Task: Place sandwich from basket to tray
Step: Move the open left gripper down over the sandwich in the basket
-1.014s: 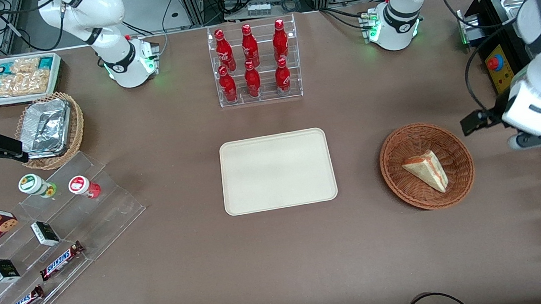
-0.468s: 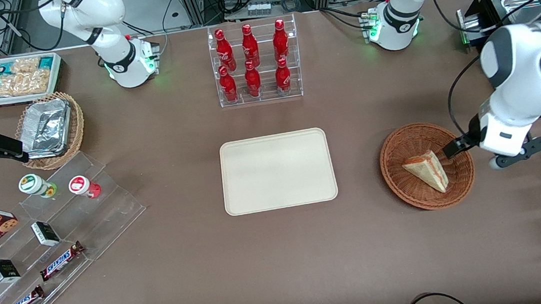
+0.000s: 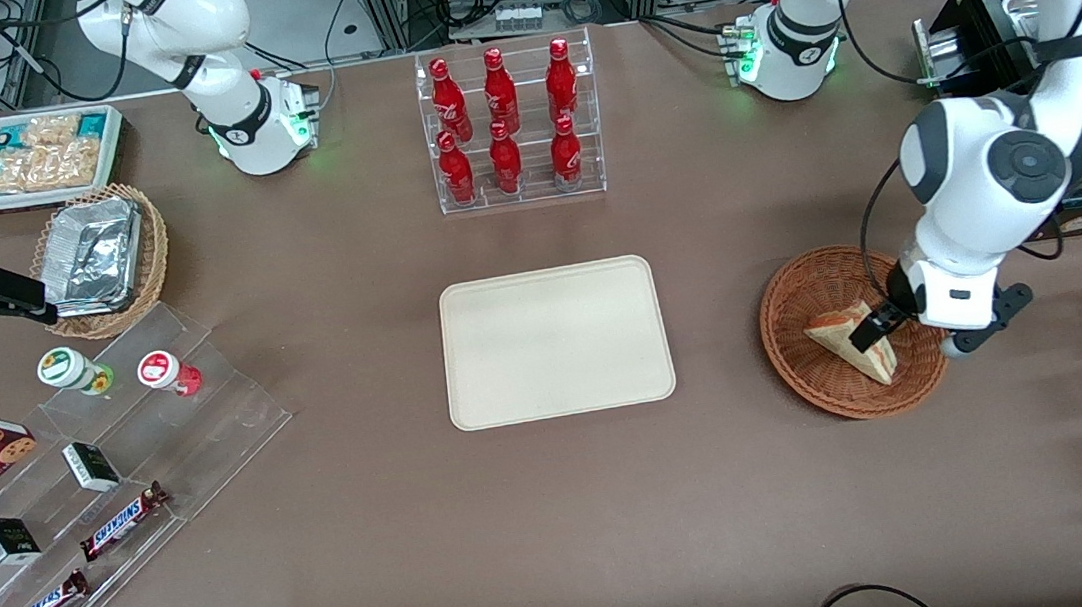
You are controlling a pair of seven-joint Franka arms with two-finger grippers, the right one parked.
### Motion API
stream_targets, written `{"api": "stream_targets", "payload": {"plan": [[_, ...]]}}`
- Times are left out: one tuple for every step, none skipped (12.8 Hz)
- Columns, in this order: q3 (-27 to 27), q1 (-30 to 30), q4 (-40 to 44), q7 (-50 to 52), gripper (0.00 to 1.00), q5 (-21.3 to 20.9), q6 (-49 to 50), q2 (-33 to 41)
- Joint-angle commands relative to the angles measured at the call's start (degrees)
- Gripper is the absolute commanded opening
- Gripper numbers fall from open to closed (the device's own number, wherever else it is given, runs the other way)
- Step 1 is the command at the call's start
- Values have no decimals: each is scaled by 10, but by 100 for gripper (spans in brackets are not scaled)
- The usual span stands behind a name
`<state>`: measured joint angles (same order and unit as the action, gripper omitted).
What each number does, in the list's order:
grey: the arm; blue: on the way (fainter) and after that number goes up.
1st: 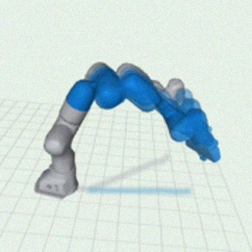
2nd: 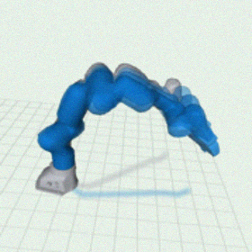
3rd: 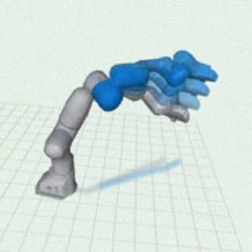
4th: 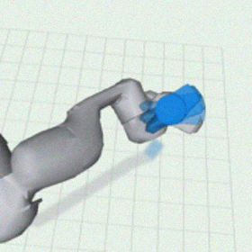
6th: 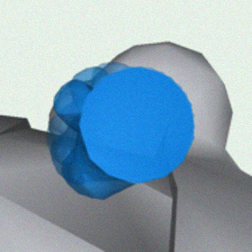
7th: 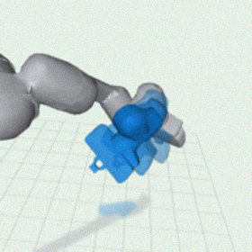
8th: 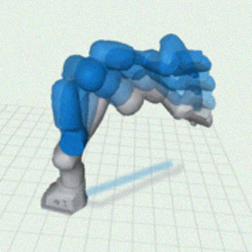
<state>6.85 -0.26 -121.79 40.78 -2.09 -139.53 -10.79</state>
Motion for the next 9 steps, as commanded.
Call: {"api": "stream_targets", "payload": {"plan": [[0, 1, -17, 30, 100, -8, -22, -6], [1, 0, -18, 32, 100, -8, -22, -12], [0, 0, -20, 36, 100, -8, -22, -15], [0, 0, -22, 39, 100, -8, -22, -22], [0, 0, -23, 40, 100, -8, -22, -28], [0, 0, -22, 45, 100, -8, -23, -34], [0, 0, -23, 47, 100, -8, -23, -37], [0, 0, -24, 47, 100, -8, -23, -40], [0, 0, -24, 47, 100, -8, -23, -40]]}}
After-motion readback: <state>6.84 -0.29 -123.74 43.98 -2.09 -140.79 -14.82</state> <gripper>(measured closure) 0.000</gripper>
